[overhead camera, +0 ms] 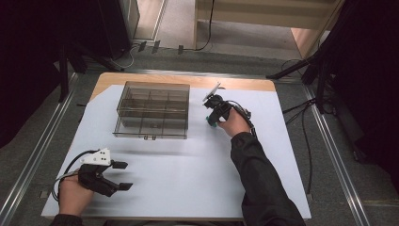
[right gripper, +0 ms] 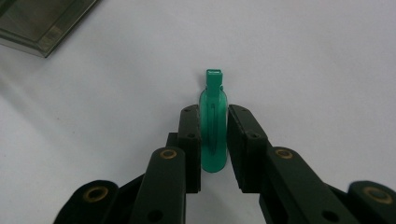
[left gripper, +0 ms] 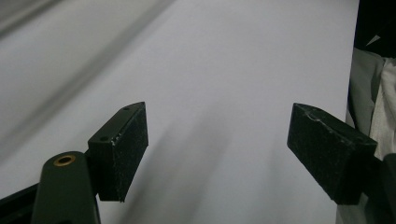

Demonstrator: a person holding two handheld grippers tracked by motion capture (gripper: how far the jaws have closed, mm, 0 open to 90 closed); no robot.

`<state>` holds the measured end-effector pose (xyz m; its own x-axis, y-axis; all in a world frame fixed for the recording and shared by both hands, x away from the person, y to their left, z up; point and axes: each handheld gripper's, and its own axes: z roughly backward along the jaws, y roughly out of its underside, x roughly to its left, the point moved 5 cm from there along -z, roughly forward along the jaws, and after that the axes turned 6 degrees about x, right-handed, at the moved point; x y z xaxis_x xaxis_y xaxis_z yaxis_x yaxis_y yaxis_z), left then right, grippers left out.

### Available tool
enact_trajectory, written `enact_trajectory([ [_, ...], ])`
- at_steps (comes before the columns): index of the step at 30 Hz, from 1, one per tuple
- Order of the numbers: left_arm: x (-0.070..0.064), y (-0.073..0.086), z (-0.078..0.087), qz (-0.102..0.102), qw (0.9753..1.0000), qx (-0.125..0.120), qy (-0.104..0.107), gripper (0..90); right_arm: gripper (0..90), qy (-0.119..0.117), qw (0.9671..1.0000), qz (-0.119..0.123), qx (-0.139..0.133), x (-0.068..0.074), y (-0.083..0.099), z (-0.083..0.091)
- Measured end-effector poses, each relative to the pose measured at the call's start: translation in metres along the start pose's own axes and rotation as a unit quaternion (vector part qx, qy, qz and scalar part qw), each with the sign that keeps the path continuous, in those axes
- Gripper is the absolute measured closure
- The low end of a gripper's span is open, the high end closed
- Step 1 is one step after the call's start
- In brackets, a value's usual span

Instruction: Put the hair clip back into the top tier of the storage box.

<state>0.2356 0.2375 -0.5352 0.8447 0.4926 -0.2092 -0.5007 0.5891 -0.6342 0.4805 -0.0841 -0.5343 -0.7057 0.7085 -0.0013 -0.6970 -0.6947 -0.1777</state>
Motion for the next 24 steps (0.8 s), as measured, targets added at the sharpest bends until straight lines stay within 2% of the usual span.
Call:
enact_trajectory([
  [4, 0.0002, 0.0002, 0.0006, 0.000, 1.0000, -0.002, 0.002, 21.4, 77.7, -0.003, 1.0000, -0.006, 0.002, 0.0000, 0.0001, 0.0005],
  [7, 0.0004, 0.0003, 0.0005, 0.001, 1.0000, -0.002, 0.001, 21.4, 77.7, -0.005, 1.0000, 0.000, 0.002, -0.0002, 0.0002, 0.0007],
  [11, 0.0005, 0.0003, 0.0005, 0.001, 1.0000, -0.002, 0.001, 21.4, 77.7, -0.009, 0.9999, -0.007, 0.007, -0.0007, 0.0014, 0.0018],
  [24, 0.0015, -0.0013, -0.0007, -0.001, 1.0000, -0.003, 0.004, 21.4, 77.7, -0.012, 0.9999, -0.004, 0.006, 0.0000, 0.0039, 0.0078],
])
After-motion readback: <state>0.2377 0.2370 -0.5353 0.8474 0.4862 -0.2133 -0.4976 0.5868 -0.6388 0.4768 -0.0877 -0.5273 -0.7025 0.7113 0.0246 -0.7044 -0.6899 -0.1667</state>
